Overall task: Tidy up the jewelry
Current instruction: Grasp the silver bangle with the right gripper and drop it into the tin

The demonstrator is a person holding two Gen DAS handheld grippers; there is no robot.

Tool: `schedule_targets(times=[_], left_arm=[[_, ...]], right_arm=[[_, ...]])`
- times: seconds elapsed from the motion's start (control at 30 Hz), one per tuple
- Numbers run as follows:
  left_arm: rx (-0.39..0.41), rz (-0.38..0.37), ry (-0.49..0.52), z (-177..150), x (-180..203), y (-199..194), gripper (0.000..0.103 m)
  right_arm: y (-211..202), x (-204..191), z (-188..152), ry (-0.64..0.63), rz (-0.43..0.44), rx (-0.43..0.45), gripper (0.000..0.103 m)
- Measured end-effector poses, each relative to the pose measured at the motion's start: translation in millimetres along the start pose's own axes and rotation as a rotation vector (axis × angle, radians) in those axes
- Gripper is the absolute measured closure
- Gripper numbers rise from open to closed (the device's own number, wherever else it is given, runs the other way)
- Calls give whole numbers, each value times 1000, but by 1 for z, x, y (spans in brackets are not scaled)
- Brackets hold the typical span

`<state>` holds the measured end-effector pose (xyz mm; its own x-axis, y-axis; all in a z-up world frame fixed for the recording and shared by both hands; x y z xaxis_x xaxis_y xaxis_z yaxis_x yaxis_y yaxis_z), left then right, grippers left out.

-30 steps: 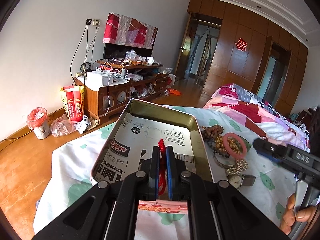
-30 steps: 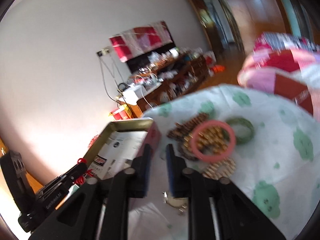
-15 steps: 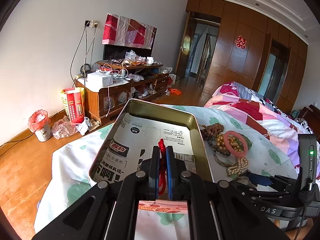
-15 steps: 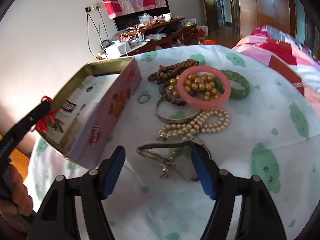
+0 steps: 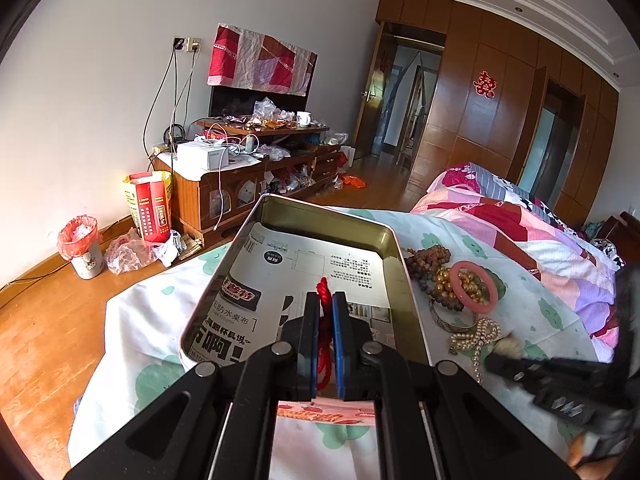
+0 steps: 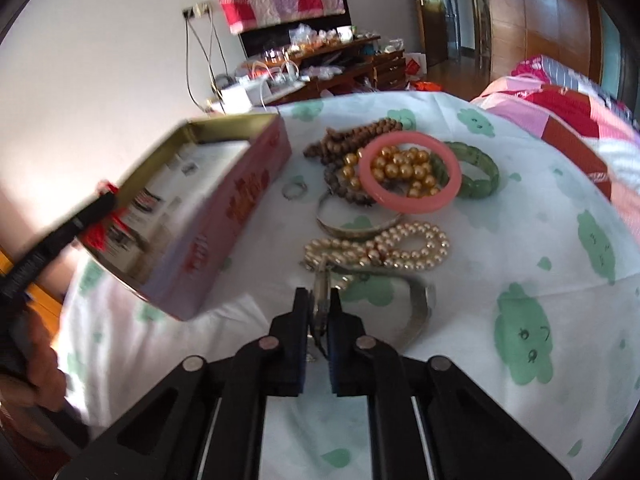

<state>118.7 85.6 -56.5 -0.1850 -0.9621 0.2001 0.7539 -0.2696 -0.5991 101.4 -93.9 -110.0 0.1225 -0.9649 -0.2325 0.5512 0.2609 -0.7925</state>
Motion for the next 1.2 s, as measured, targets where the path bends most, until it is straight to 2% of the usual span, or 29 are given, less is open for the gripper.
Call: schedule_targets(times=[0.13,0.23,0.4,0.5,0.57,0.7,0.8,0.9,0.93,0.97,1.03,1.07,1.1,1.17,1.2], left_arm=[[-4,13,4,-1,0,1,98],[-14,15,-7,-1,-3,3,98],[-16,26,-54,-1,-13,2,98],[-35,44,-55,-3,-13,6,98],[-46,57,-43,-3,-10,9,98],[-75,85,-29,-5,-9,14,98],[-106,110,-25,-8,-9,20,98],[-116,128,-22,-9,-10,21,97],[-117,139,-18,-10,-10,20,97],[-118,148,-13,-10,-10,20,95],[-108,163,-10,-9,-11,18,85],[-102,173,-8,-10,-11,17,73],[-97,191,-4,-10,-10,15,57],[-87,210,-2,-9,-12,13,46],[-81,214,-2,-9,-12,13,46]], right_arm=[[-31,-16,17,25,102,92,92],[-56,-44,38,-3,198,162,92],[-52,-100,67,-60,343,184,92],[-27,-127,75,-95,380,158,92],[-9,-135,74,-111,370,138,92],[30,-126,69,-75,356,69,92],[43,-116,63,-42,391,34,88],[46,-113,59,-4,486,16,84],[41,-114,58,3,512,19,77],[35,-116,57,7,536,35,56],[24,-114,59,2,521,90,29],[20,-113,60,2,504,111,29],[14,-111,61,0,506,128,29],[12,-107,65,12,500,144,29],[10,-102,65,25,500,157,29]])
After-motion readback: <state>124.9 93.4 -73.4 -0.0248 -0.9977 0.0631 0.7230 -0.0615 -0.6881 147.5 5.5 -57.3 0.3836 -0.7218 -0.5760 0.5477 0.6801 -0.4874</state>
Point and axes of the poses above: each gripper's, at about its wrist camera, not at the fingertips, and y roughly the way its jaws point, x to its right, z to its top, the point moved 7 cm from there along y, roughly the way its jaws point, and after that the axes turned 6 degrees about -x, right-handed, at the moved point
